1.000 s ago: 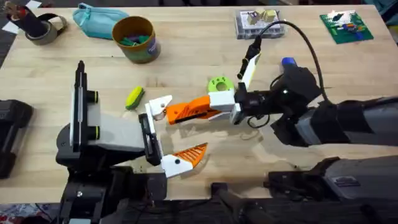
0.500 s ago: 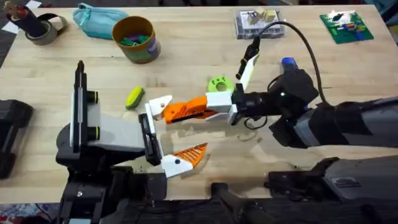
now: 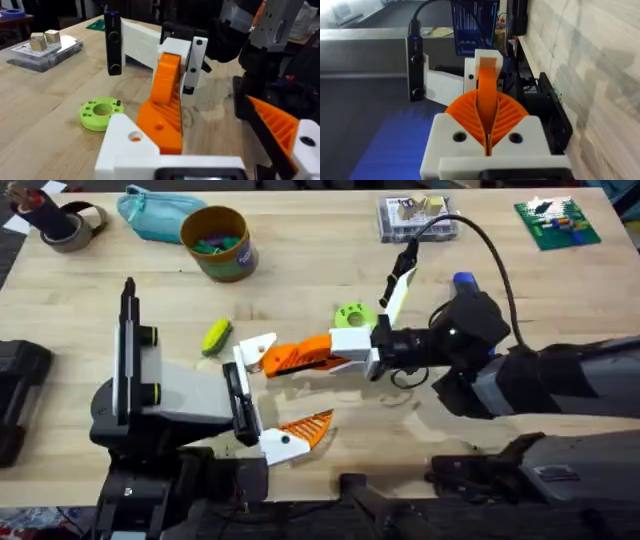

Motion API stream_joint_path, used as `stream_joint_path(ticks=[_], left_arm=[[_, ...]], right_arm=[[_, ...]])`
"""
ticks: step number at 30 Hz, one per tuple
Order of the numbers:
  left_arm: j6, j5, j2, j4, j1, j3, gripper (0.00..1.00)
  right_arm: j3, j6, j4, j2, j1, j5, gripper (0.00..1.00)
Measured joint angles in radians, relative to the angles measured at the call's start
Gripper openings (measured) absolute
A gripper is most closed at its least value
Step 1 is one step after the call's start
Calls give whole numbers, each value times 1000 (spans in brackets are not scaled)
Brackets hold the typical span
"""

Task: Pick up the gripper from the table and insert it into the empty holder that is missing its gripper. Then pick up a screw, insert it into the mounting hole, and use the screwdriver to tighten it. Finally, clean up the table by picking up the vegetable and placing it into the bucket.

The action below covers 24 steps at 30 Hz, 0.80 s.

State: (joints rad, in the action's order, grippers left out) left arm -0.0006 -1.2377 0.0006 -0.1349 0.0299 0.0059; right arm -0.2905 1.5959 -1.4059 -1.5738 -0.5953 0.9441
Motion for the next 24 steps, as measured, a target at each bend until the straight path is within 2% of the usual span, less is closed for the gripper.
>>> stream_joint_path(ticks=[15, 24], left_arm=[[-7, 0, 0, 0, 0, 0, 986], [-12, 0, 0, 0, 0, 0, 986]], right_arm=[[-8, -3, -7, -23, -13, -31, 22], [-64, -4, -11, -84, -41, -38, 23]])
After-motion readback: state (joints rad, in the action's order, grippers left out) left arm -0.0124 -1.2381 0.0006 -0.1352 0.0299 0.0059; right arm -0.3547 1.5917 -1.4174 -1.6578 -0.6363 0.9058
